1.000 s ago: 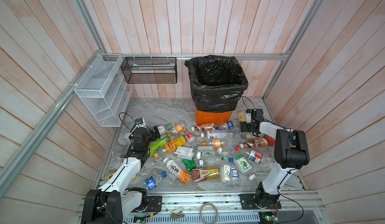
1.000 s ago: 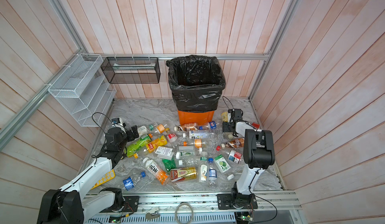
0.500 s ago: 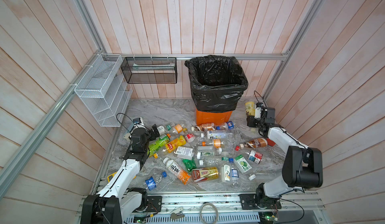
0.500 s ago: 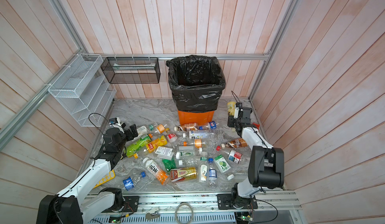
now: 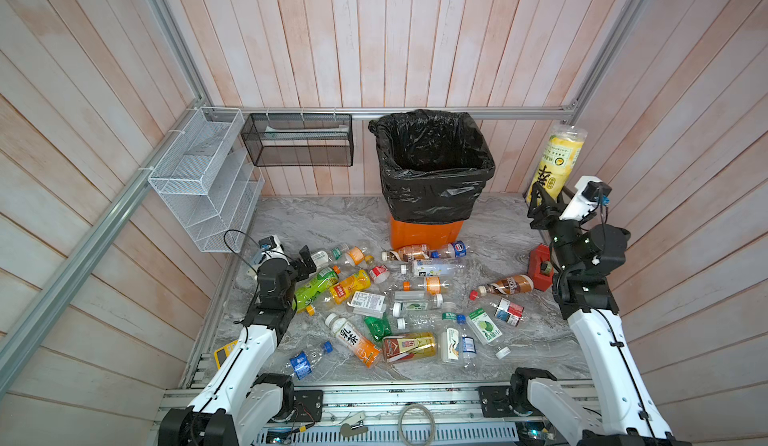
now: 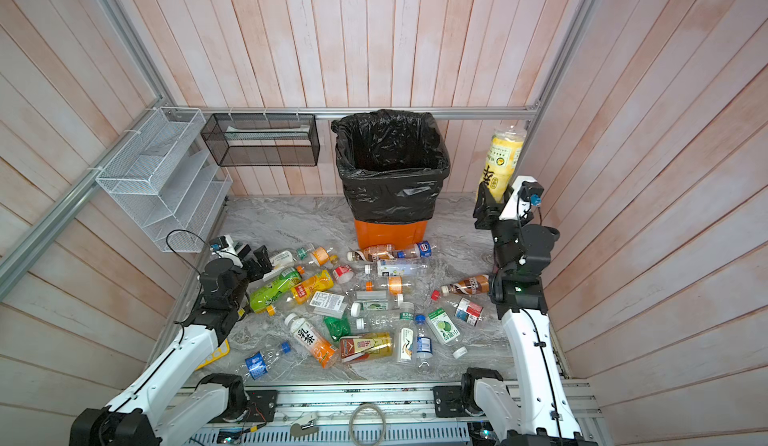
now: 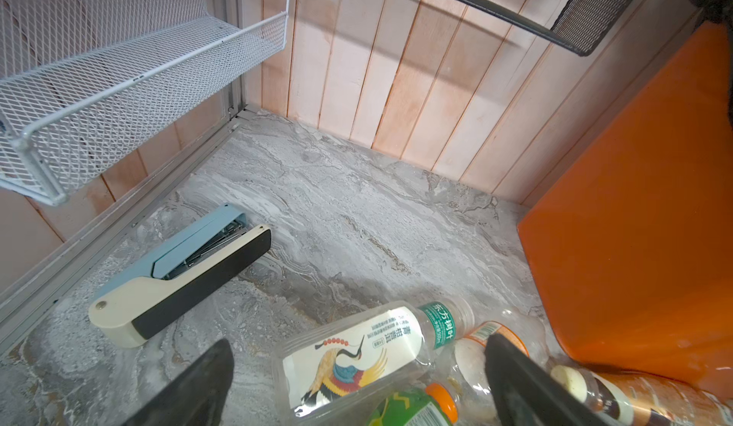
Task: Throw the plastic bottles in the bin
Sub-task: 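Close the right gripper on the yellow bottle and lift it toward the bin, then open the right gripper over the bin to drop the yellow bottle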
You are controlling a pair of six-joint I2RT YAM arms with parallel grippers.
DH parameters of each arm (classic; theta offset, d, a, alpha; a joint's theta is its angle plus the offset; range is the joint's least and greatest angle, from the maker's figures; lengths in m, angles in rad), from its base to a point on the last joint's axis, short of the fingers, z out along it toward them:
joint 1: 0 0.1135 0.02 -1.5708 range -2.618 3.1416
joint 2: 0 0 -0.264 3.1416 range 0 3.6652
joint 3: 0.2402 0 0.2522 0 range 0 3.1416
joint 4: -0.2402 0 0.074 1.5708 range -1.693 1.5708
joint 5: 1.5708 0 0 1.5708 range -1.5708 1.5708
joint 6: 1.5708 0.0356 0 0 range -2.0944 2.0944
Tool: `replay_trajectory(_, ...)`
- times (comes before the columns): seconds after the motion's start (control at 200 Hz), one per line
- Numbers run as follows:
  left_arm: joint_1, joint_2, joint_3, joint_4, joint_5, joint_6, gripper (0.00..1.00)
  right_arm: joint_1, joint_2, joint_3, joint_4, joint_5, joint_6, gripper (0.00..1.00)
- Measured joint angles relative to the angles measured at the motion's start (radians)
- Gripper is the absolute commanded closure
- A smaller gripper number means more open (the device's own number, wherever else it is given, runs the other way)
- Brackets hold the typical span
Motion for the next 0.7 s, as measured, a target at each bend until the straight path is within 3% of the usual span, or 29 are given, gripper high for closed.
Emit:
replay_trajectory(0.175, 0.0, 0.0, 0.0, -0.012, 0.004, -0.007, 0.0, 0.119, 0.156, 0.18, 0.137, -0.084, 0.089, 0.52)
replay_trajectory(0.285, -0.001, 0.0, 0.0, -0.027, 0.008, -0.011, 0.0, 0.209, 0.327, 0.368, 0.126, -0.146, 0.096, 0.46)
replay_trajectory(0.345, -0.004, 0.002, 0.001, -0.035, 0.011, -0.011, 0.0, 0.253, 0.438, 0.507, 0.053, -0.173, 0.076, 0.33)
replay_trajectory(0.395, -0.005, 0.006, 0.003, -0.044, 0.016, -0.011, 0.0, 0.282, 0.534, 0.634, -0.036, -0.179, 0.055, 0.02)
replay_trajectory(0.47, -0.006, 0.013, 0.01, -0.063, 0.019, -0.01, 0.0, 0.305, 0.642, 0.771, -0.178, -0.179, 0.018, 0.01)
replay_trajectory(0.565, -0.006, 0.014, 0.024, -0.087, 0.019, -0.01, 0.0, 0.309, 0.663, 0.768, -0.284, -0.137, -0.019, 0.0)
replay_trajectory(0.7, -0.006, 0.01, 0.034, -0.103, 0.018, -0.01, 0.0, 0.307, 0.534, 0.601, -0.309, -0.042, -0.046, 0.0)
